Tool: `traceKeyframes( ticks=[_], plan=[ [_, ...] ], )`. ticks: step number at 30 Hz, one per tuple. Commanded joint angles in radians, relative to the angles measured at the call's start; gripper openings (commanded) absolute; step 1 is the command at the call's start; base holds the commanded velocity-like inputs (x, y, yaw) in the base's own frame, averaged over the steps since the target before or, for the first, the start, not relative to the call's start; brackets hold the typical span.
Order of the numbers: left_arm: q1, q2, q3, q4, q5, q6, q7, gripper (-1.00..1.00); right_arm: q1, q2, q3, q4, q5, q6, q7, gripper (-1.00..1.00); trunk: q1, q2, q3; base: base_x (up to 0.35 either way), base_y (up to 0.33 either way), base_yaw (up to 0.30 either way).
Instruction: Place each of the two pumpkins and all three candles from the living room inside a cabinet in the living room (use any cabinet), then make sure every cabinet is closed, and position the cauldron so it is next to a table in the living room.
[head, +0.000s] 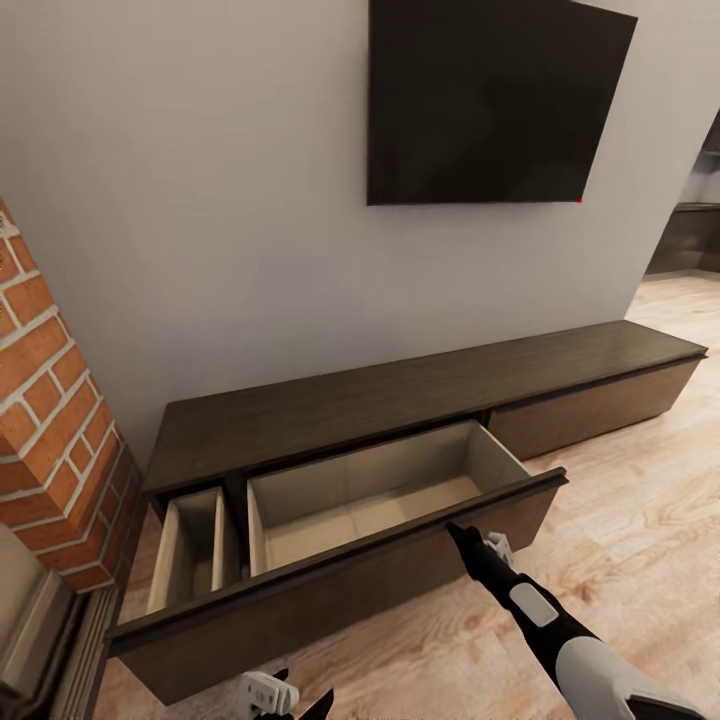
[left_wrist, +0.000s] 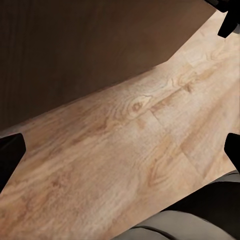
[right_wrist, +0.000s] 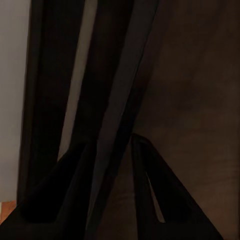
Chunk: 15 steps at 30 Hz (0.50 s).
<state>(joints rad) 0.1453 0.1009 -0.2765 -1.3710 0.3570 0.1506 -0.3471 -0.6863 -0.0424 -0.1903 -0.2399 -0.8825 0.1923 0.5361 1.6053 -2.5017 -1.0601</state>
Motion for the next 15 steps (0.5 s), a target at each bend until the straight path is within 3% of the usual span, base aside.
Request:
traceKeyframes(
  ticks=[1,10,11,15],
  plan=[
    [0.000,0.000,0.000,-0.002,0.011,0.009,-0.001,1.00,0.057,-0.001,0.006,-0.001,-0.023,0.016,0.102,-1.00,-0.001,-0.001,-0.001,-0.016,-0.009,0.000],
    [0.001,0.000,0.000,-0.002,0.010,0.009,-0.001,1.00,0.057,-0.001,0.006,-0.001,-0.024,0.017,0.102,-1.00,-0.001,-0.001,-0.001,-0.004,-0.002,0.000],
    [0.001,0.000,0.000,-0.002,0.010,0.009,-0.001,1.00,0.057,-0.001,0.006,-0.001,-0.024,0.017,0.102,1.00,-0.001,-0.001,-0.001,0.000,0.000,0.000],
    [0.000,0.000,0.000,-0.002,0.011,0.009,-0.001,1.00,0.057,-0.001,0.006,-0.001,-0.024,0.018,0.102,1.00,-0.001,-0.001,-0.001,0.000,0.000,0.000]
  ],
)
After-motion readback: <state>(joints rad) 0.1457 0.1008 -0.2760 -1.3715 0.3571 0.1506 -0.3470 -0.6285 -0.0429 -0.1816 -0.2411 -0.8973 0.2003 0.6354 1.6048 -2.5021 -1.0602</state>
